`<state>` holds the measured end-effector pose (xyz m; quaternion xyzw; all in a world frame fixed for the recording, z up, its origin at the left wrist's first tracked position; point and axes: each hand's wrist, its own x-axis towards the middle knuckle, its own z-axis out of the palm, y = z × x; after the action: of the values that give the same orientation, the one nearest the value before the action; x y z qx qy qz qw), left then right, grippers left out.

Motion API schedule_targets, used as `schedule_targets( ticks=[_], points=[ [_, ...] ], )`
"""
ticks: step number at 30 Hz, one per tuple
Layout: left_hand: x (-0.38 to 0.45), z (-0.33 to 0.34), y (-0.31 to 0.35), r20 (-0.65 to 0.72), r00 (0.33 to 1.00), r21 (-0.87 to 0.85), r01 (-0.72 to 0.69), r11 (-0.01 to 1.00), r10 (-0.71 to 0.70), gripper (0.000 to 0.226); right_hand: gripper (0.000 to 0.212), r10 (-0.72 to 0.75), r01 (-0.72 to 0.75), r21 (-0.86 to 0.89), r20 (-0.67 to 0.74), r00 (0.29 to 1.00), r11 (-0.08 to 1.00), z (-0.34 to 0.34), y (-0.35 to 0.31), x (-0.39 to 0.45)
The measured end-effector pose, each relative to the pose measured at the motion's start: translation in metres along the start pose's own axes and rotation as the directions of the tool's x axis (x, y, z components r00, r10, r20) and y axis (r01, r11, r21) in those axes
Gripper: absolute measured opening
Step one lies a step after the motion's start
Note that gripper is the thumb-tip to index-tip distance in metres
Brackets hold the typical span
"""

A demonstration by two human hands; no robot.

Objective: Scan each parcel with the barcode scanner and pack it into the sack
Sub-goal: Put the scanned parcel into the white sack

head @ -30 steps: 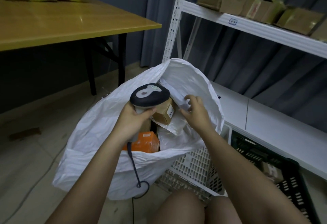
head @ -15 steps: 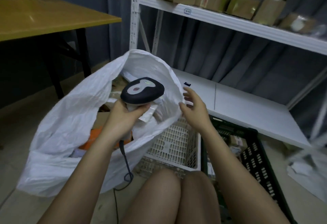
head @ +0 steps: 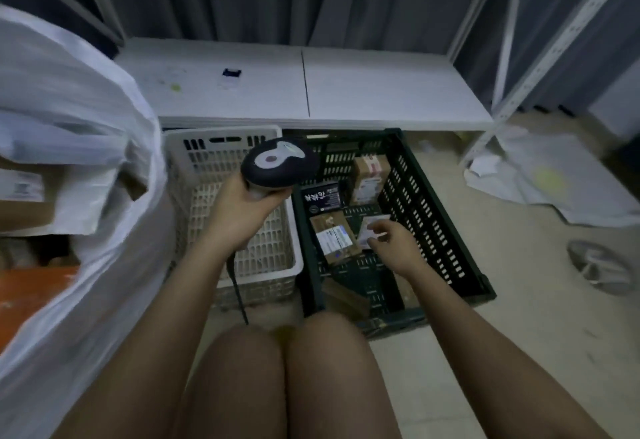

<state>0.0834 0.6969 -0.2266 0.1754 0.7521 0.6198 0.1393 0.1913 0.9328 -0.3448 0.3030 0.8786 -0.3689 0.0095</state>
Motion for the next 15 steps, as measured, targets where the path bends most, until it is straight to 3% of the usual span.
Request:
schedule_targets(
  ticks=[7,15],
  points=[
    [0.07,0.04,-0.088,0.097,0.983,0.04,0.15,0.988,-0.153,0.049,0.027,0.168,-0.136,-0.164,0.203,0.965,0.977,0.065,0.064,0.087],
    [0.118,0.048,-0.146,0.093,0.964,0.116,0.24,0.964,-0.251,0.044,0.102,0.339,-0.276,-0.324,0.156,0.928,0.905,0.155,0.099,0.172]
  ],
)
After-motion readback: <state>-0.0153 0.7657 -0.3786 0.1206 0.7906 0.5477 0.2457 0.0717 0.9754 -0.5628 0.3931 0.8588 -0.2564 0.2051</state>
